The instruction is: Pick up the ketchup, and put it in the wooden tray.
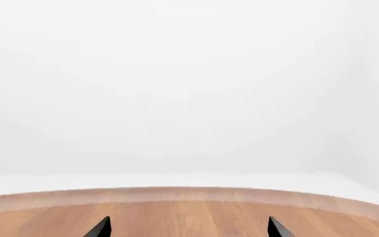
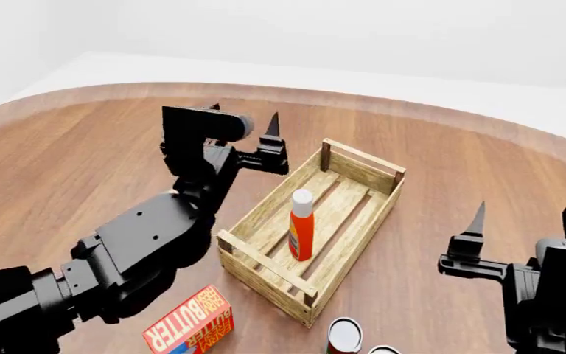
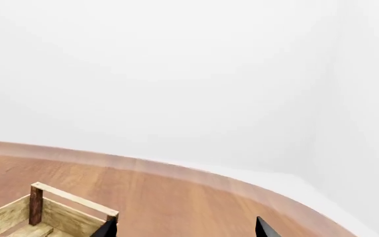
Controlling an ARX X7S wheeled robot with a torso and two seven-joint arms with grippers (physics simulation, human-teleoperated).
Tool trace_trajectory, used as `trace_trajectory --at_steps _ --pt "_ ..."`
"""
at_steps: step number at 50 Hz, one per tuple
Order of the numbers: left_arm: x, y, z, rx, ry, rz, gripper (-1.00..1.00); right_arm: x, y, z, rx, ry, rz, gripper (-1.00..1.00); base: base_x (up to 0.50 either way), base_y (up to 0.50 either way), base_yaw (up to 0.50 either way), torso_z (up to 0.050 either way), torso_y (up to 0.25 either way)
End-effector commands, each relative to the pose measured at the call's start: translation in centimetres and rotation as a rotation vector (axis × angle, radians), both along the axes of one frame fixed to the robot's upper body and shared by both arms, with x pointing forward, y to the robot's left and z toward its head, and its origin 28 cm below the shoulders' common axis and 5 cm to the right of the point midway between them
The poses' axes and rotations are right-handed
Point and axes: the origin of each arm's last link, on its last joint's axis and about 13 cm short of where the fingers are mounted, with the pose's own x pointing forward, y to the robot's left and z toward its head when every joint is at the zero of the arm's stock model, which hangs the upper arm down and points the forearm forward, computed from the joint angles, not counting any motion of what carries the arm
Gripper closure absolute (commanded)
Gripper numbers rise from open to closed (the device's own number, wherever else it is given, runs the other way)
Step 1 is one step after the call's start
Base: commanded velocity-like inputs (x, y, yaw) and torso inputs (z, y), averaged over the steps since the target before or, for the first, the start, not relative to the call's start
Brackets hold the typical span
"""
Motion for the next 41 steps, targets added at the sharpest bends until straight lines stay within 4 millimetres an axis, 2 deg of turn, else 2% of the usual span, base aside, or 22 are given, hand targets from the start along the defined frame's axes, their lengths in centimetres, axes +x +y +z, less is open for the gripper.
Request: trace_trajectory --at_steps 1,8,17,25,32,41 --pt "-3.9 4.7 -2.0 -0.086 0.010 0.171 -1.00 -0.3 1.3 0.3 -0.031 -0.025 0.056 -1.00 0.00 0.00 0.00 0.000 0.000" --pt "-6.7 7.4 -3.6 -0.106 -0.002 0.311 -1.00 -1.2 2.5 0.5 -0.058 -0.037 0.110 -1.00 0.00 0.00 0.00 0.000 0.000" --pt "-9.2 9.9 -4.6 -0.138 0.014 0.433 -1.00 -1.6 4.3 -0.7 -0.022 -0.026 0.175 -1.00 0.00 0.00 0.00 0.000 0.000" --pt "-10.8 10.7 -5.5 -0.146 0.038 0.450 -1.00 -2.1 5.7 -2.2 0.022 -0.006 0.235 -1.00 0.00 0.00 0.00 0.000 0.000" --pt "-11.8 10.9 -5.9 -0.148 0.051 0.436 -1.00 -2.3 6.6 -2.7 0.028 -0.001 0.264 -1.00 0.00 0.00 0.00 0.000 0.000" --pt "-12.2 11.2 -6.3 -0.149 0.056 0.440 -1.00 -2.4 7.0 -3.3 0.038 0.010 0.284 -1.00 0.00 0.00 0.00 0.000 0.000"
